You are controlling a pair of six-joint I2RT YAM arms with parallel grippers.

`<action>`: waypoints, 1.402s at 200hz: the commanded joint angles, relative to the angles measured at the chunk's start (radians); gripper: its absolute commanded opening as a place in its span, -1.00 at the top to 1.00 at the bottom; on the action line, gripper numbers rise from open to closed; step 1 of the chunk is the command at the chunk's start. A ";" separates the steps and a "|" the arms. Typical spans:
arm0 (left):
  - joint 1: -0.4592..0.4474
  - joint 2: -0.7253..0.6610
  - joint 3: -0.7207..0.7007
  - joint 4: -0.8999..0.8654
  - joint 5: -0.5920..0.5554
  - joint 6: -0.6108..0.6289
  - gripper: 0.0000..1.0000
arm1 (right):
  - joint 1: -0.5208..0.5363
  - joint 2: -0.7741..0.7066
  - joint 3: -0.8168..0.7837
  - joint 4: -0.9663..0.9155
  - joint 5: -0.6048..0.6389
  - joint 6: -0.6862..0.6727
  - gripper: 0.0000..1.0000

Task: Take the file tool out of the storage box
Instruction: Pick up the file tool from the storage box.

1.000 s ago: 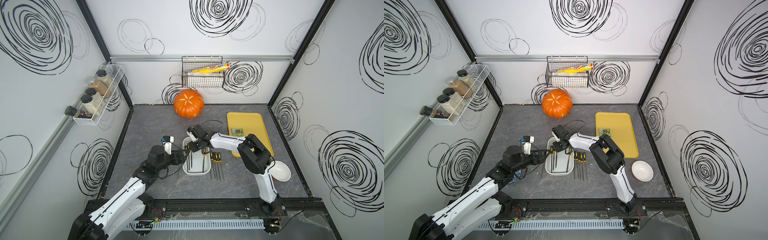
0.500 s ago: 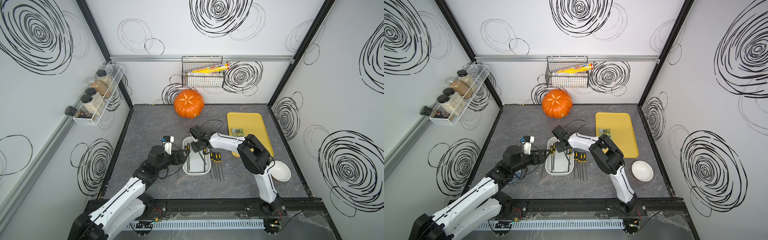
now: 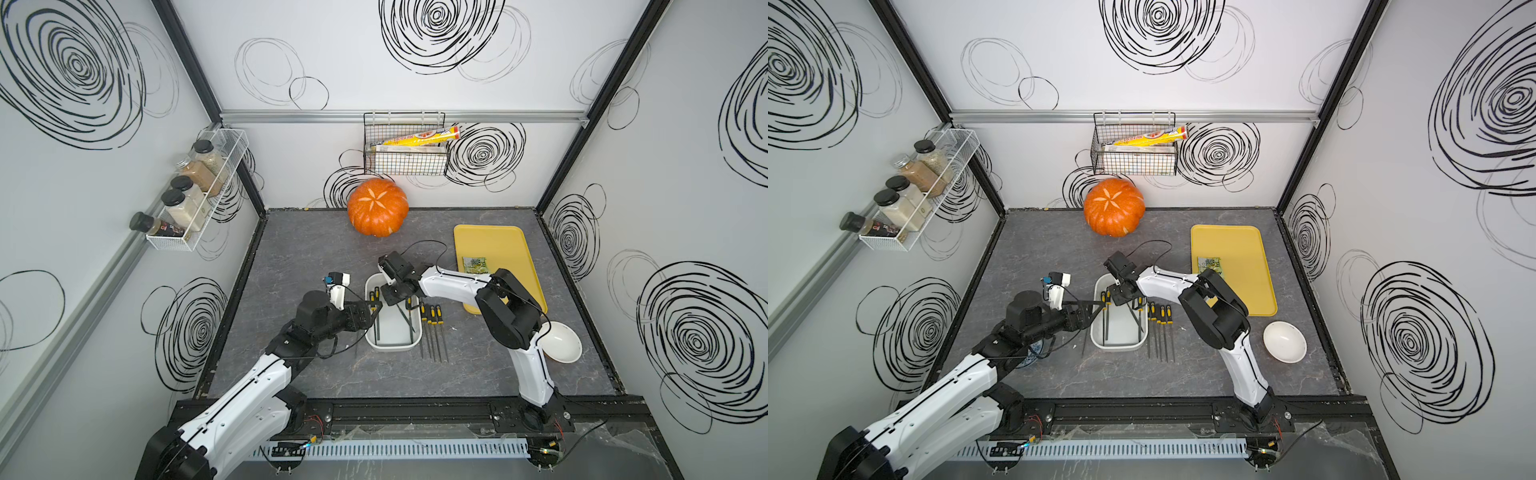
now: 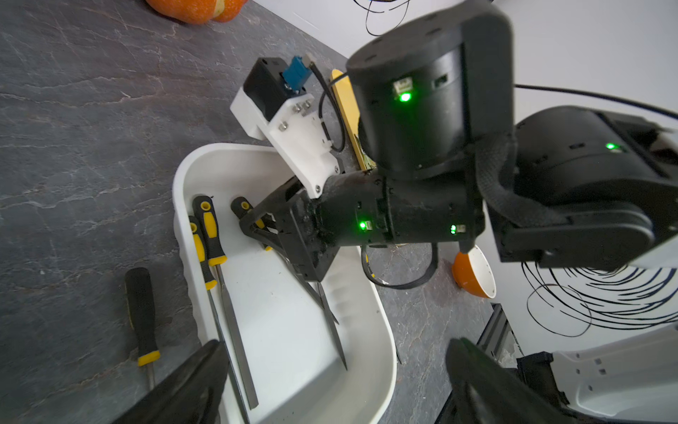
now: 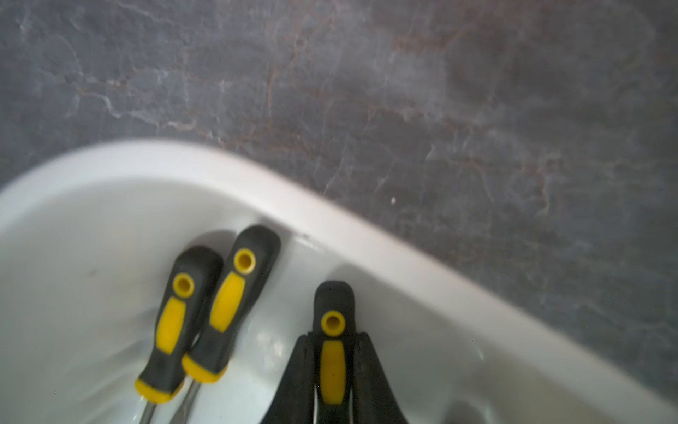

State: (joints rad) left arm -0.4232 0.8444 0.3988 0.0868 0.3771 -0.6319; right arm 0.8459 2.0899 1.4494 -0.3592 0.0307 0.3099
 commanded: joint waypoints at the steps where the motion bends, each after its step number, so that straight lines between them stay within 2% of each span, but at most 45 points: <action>1: 0.005 0.022 -0.007 0.081 0.062 0.012 -0.98 | 0.003 -0.136 -0.075 0.070 -0.053 -0.051 0.92; 29: 0.005 0.013 -0.016 0.134 0.138 0.012 -0.97 | -0.008 -0.277 -0.173 0.200 -0.149 -0.040 0.92; 61: -0.005 0.000 -0.049 0.234 0.221 -0.015 -0.67 | -0.016 -0.368 -0.248 0.323 -0.259 -0.009 0.93; 77: -0.029 0.013 -0.047 0.251 0.241 -0.014 -0.63 | -0.031 -0.414 -0.300 0.408 -0.336 0.034 0.93; 106: -0.144 0.054 -0.029 0.276 0.176 0.014 -0.75 | -0.083 -0.522 -0.457 0.694 -0.509 0.195 0.98; 132: -0.213 0.103 -0.008 0.269 0.102 0.038 -0.70 | -0.095 -0.555 -0.507 0.808 -0.585 0.264 1.00; 148: -0.218 0.142 0.008 0.255 0.109 0.042 -0.62 | -0.100 -0.566 -0.551 0.915 -0.622 0.335 1.00; 160: -0.226 0.159 0.009 0.266 0.108 0.039 -0.55 | -0.103 -0.578 -0.596 1.012 -0.629 0.392 1.00; 181: -0.237 0.179 0.016 0.262 0.091 0.043 -0.46 | -0.103 -0.590 -0.627 1.078 -0.644 0.436 1.00; 195: -0.242 0.189 0.016 0.268 0.088 0.041 -0.26 | -0.104 -0.600 -0.641 1.100 -0.641 0.443 1.00; 237: -0.245 0.210 0.017 0.288 0.093 0.031 -0.02 | -0.103 -0.619 -0.688 1.151 -0.635 0.450 1.00; 257: -0.246 0.220 0.018 0.293 0.092 0.030 0.29 | -0.089 -0.634 -0.707 1.151 -0.595 0.434 1.00; 280: -0.245 0.223 0.018 0.298 0.093 0.031 0.30 | -0.074 -0.645 -0.730 1.149 -0.541 0.408 1.00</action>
State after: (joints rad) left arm -0.6697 1.0588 0.3893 0.3359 0.4786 -0.6090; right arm 0.7513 1.4807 0.7383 0.7380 -0.5499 0.7319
